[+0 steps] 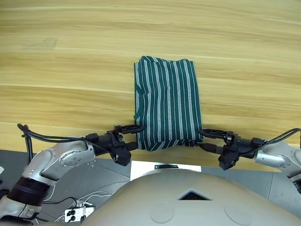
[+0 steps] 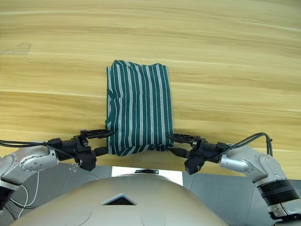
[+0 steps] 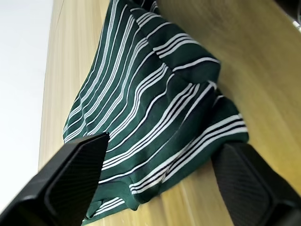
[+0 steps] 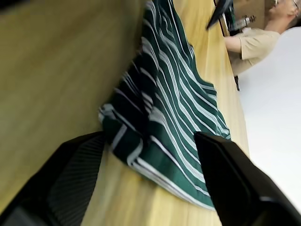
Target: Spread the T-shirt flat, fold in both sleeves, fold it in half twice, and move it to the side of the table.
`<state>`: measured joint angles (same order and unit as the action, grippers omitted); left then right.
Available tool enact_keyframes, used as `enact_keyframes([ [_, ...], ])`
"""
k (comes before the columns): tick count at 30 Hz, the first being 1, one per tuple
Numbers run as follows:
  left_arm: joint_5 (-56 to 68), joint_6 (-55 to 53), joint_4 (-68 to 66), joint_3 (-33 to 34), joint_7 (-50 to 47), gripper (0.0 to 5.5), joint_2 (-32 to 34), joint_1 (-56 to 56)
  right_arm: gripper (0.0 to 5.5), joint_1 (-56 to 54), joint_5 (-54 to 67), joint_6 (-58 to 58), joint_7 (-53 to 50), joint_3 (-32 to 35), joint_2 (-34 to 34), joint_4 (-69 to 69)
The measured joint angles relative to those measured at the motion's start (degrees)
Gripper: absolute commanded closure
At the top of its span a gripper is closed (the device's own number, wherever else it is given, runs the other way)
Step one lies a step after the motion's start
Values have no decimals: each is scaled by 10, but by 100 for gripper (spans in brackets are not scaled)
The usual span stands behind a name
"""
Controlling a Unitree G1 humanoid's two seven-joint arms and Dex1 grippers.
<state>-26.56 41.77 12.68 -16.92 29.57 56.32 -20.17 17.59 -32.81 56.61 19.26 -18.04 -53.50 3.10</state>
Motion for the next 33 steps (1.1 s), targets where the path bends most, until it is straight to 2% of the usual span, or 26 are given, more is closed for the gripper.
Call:
enact_keyframes([
  [13, 20, 32, -40, -44, 21, 166, -1, 65, 202, -29, 12, 6, 10, -22, 19, -27],
  [23, 20, 38, -46, -47, 19, 166, -1, 69, 202, -33, 23, 4, 10, 10, 8, -52],
  [28, 21, 48, -55, -49, 18, 166, -2, 74, 202, -15, 33, -2, 16, 36, -23, -46],
  [33, 21, 48, -58, -57, 19, 166, -8, 84, 202, -23, 33, -1, 22, 4, 3, -39],
])
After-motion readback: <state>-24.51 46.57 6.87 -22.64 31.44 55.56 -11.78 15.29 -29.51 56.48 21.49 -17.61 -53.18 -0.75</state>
